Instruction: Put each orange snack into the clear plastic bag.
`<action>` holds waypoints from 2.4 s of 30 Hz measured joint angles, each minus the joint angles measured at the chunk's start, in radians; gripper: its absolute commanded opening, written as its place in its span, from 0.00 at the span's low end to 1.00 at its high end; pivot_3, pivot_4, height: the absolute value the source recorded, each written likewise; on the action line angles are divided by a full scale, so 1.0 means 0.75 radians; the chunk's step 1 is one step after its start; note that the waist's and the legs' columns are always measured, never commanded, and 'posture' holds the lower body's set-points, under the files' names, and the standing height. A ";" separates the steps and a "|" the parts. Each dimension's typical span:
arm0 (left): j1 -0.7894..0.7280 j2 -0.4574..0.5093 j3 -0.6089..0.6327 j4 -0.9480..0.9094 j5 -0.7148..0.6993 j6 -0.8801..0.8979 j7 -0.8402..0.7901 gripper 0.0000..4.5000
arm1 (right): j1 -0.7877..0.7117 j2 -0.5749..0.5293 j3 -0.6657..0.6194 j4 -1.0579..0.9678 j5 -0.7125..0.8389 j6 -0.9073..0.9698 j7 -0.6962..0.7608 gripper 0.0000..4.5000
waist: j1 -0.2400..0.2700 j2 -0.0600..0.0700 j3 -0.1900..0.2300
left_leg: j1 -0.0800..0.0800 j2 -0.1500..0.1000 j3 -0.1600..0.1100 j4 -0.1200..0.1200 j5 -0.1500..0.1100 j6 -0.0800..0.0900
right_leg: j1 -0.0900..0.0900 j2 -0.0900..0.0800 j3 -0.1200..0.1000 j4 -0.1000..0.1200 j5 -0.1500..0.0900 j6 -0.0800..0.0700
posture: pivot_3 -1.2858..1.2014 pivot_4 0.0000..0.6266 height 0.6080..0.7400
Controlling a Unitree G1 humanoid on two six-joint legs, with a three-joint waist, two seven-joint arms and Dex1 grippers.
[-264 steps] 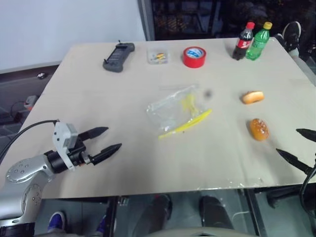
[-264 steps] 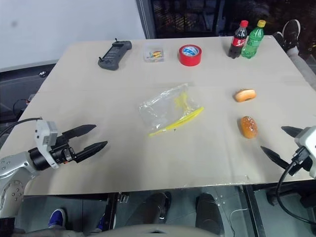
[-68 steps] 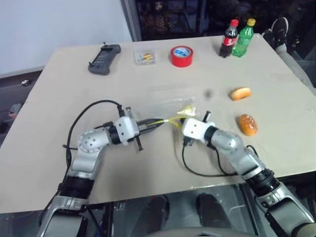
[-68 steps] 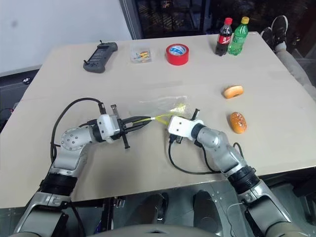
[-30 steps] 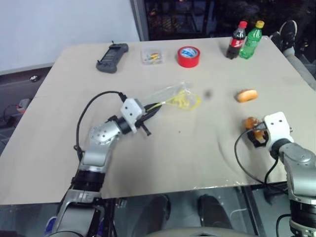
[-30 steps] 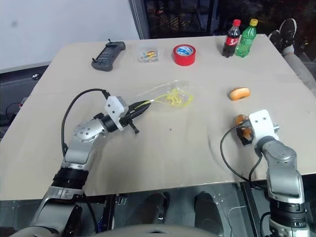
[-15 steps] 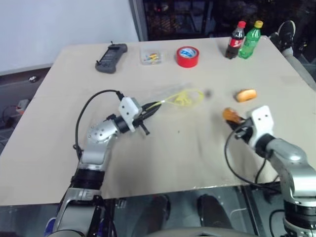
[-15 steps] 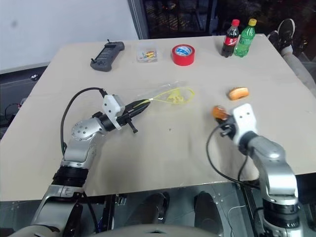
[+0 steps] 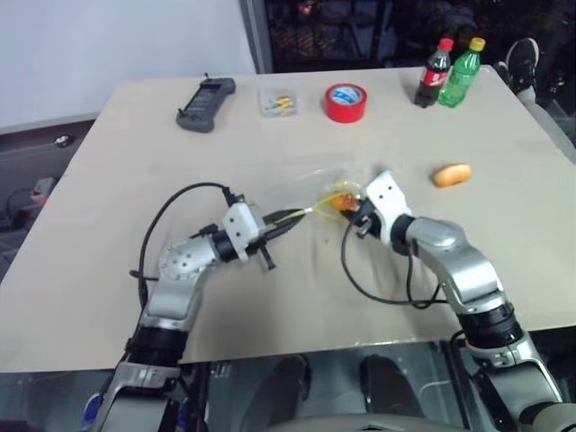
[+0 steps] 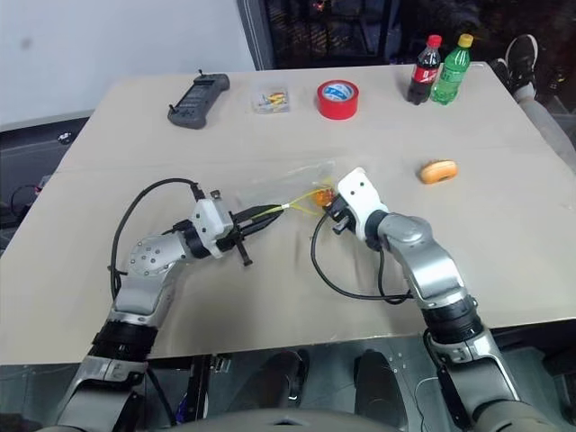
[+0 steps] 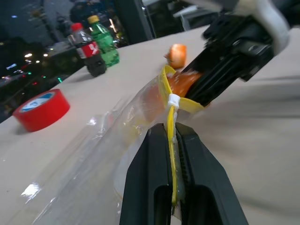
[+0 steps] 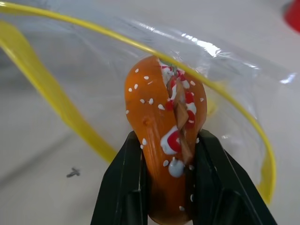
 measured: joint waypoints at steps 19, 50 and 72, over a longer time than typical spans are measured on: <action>-0.004 -0.025 0.058 -0.057 0.023 0.230 0.247 0.00 | 0.047 -0.025 -0.126 -0.116 0.098 -0.063 -0.010 0.57 | 0.001 0.001 0.001 | -0.001 0.000 0.000 -0.001 -0.002 0.004 | -0.002 0.000 0.000 0.000 0.000 0.000 | 0.52 0.24 1.00; 0.042 -0.052 0.054 -0.199 0.052 0.348 0.346 0.00 | -0.373 0.027 -0.360 1.172 -0.363 -0.628 -0.970 0.84 | -0.035 0.003 0.001 | -0.001 -0.001 0.004 -0.002 0.001 -0.002 | -0.003 0.000 0.004 0.001 0.000 -0.001 | 0.52 0.24 1.00; 0.072 -0.078 0.090 -0.228 -0.021 0.436 0.384 0.00 | 0.273 0.004 -0.266 -0.280 0.549 -0.203 -0.057 0.41 | -0.028 0.005 0.002 | 0.000 0.000 0.001 -0.001 -0.003 0.004 | -0.001 0.000 0.003 0.001 0.000 0.000 | 0.52 0.24 1.00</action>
